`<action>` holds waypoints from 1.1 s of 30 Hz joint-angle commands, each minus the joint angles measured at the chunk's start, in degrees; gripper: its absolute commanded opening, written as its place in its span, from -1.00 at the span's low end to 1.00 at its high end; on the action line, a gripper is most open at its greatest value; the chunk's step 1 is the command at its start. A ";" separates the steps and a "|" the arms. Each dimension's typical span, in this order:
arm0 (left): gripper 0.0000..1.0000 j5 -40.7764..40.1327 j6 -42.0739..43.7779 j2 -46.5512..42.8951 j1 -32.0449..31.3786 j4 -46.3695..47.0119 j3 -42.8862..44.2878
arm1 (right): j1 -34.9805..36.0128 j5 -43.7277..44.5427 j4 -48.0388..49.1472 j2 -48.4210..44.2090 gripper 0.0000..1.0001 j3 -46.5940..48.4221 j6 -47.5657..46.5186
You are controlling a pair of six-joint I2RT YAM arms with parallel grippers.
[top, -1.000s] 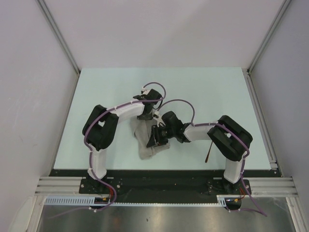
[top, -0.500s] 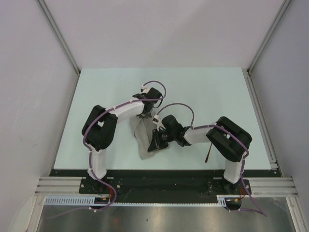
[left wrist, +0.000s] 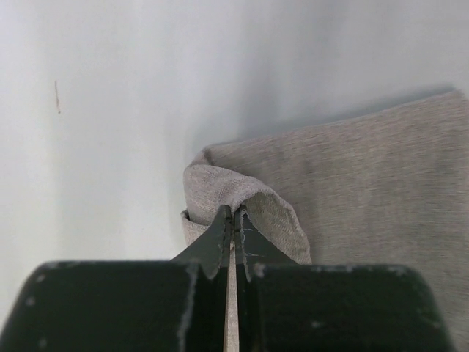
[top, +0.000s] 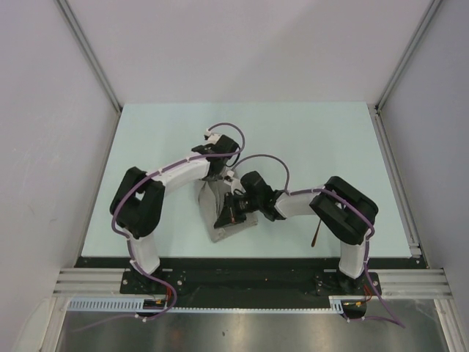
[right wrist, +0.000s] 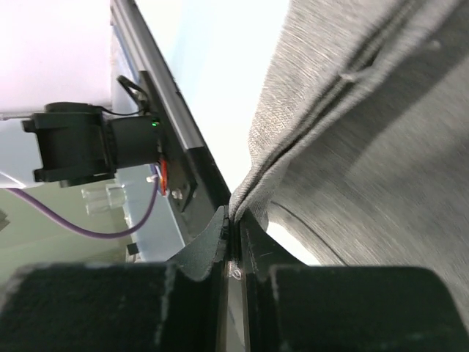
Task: Fold the napkin into a case and place the utensils inside
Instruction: Fold the lower triangle-folded napkin at the center of the board.
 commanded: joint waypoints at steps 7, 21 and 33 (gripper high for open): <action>-1.00 -3.39 -3.11 -6.81 2.97 2.05 -4.66 | 1.02 -4.30 5.09 3.30 -0.85 4.50 2.63; -0.99 2.50 -4.34 1.53 2.88 4.16 1.14 | -2.93 -2.80 1.32 2.69 -0.83 -0.42 -1.24; -0.99 3.03 -5.13 3.47 1.30 6.79 1.40 | -3.81 -2.45 1.14 4.71 -0.84 -1.56 -2.30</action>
